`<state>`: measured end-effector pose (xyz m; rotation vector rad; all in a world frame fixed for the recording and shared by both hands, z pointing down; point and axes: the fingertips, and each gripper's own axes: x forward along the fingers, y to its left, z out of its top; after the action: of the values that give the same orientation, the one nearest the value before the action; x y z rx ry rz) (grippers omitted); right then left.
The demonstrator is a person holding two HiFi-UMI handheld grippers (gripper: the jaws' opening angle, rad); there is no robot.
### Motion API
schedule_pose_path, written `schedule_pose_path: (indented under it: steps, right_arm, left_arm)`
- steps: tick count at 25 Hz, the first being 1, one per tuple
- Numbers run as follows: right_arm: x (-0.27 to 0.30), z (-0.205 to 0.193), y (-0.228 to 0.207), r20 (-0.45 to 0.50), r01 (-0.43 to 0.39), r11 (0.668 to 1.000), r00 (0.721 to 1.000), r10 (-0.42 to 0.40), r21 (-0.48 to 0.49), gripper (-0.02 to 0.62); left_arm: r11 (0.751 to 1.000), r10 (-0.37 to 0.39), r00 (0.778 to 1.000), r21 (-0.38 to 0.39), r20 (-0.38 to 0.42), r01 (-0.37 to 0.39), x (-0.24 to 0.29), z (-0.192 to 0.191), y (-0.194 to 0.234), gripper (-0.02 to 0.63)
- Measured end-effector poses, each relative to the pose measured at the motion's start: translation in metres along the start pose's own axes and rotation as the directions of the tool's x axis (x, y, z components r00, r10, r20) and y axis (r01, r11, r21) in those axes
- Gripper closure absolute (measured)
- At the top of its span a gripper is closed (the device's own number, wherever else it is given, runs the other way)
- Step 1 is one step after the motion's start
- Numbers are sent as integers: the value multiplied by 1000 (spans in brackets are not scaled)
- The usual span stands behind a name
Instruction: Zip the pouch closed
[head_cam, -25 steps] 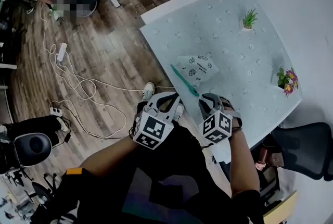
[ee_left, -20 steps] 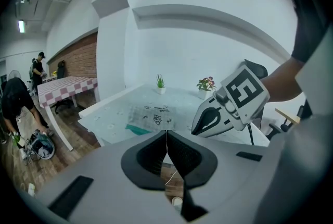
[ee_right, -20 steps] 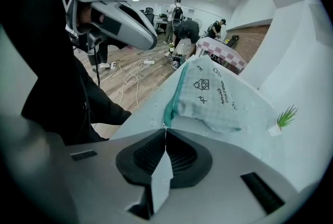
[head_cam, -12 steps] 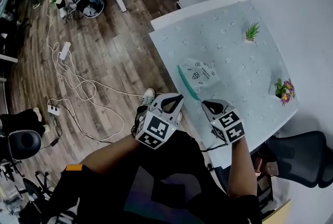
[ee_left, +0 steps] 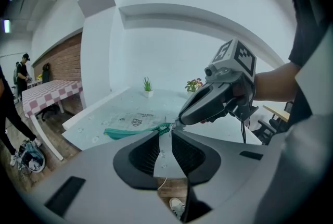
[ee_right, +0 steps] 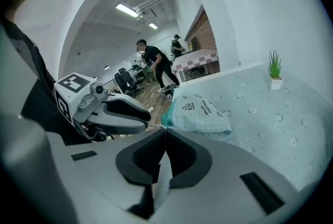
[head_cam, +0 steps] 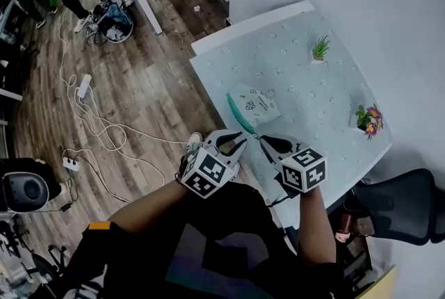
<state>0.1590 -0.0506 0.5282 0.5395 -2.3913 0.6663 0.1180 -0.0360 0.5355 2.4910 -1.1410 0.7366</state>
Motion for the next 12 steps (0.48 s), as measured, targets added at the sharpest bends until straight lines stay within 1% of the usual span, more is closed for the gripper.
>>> schedule_pose_path:
  steps: [3, 9, 10, 12]
  right_arm:
    - [-5, 6, 0, 26, 3, 1000, 1000, -4, 21, 575]
    - [-12, 11, -2, 65, 18, 998, 998, -22, 61, 574]
    - [-12, 13, -3, 69, 24, 997, 997, -28, 70, 575]
    - [-12, 16, -6, 79, 32, 995, 996, -40, 92, 574]
  left_arm:
    - [999, -30, 999, 13, -19, 30, 9, 6, -4, 517]
    - [996, -75, 997, 47, -37, 76, 22, 18, -5, 513]
    - [995, -80, 996, 53, -37, 82, 23, 21, -4, 516]
    - [993, -93, 995, 65, -38, 96, 25, 26, -1, 568]
